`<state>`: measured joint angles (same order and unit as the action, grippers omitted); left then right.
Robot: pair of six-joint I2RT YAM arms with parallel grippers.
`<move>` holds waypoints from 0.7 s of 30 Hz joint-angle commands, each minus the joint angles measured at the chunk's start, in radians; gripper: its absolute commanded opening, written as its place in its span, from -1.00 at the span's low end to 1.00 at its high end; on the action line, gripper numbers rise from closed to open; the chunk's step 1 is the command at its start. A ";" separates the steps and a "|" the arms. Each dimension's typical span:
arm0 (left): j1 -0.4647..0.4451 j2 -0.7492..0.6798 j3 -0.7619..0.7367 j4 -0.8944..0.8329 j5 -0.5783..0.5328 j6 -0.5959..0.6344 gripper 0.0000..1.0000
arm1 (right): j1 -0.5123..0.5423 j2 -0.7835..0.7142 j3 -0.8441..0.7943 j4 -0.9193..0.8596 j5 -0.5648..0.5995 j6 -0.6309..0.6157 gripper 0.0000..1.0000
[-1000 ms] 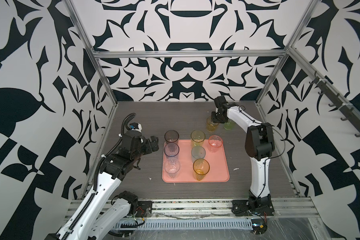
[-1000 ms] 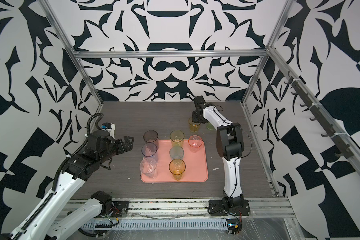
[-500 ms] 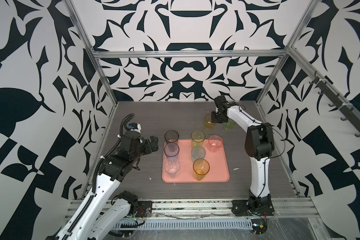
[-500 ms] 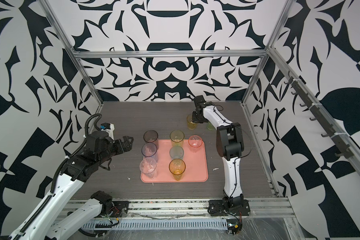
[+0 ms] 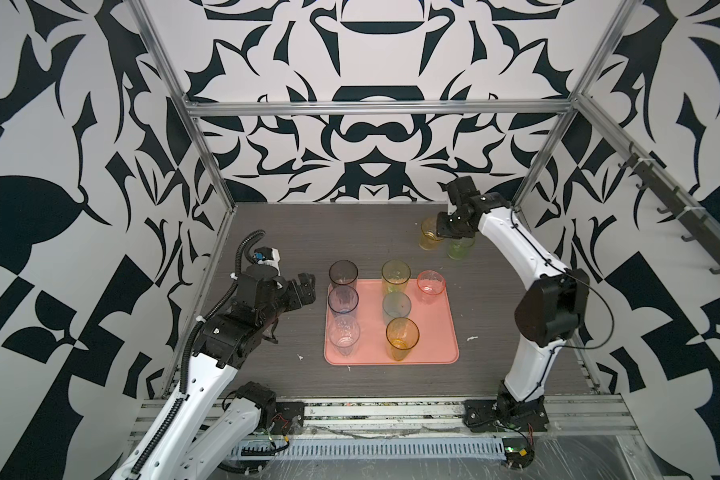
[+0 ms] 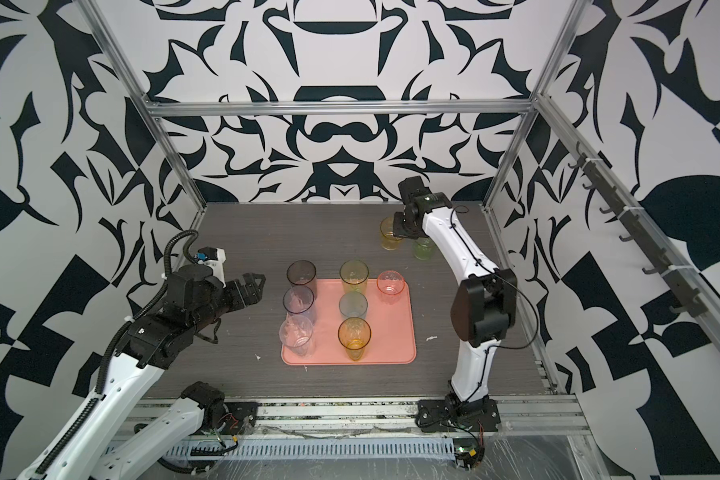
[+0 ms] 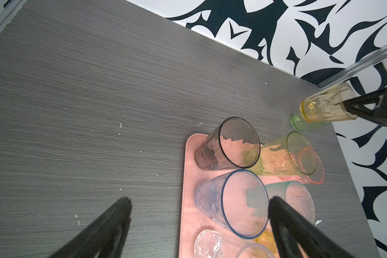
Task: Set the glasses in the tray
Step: 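Carry the short yellow glass toward the tray's near corner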
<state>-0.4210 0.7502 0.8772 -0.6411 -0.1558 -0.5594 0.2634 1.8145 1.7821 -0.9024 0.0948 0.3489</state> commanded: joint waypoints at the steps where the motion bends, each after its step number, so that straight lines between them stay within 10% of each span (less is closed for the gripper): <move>1: 0.003 -0.017 -0.018 -0.009 0.020 -0.020 0.99 | 0.003 -0.105 -0.043 -0.066 0.019 0.025 -1.00; 21: 0.002 0.017 0.028 -0.034 -0.022 0.023 0.99 | 0.061 -0.556 -0.244 -0.238 -0.015 0.032 -1.00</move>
<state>-0.4210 0.7677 0.8799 -0.6613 -0.1616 -0.5442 0.3115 1.2980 1.5543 -1.1069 0.0780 0.3721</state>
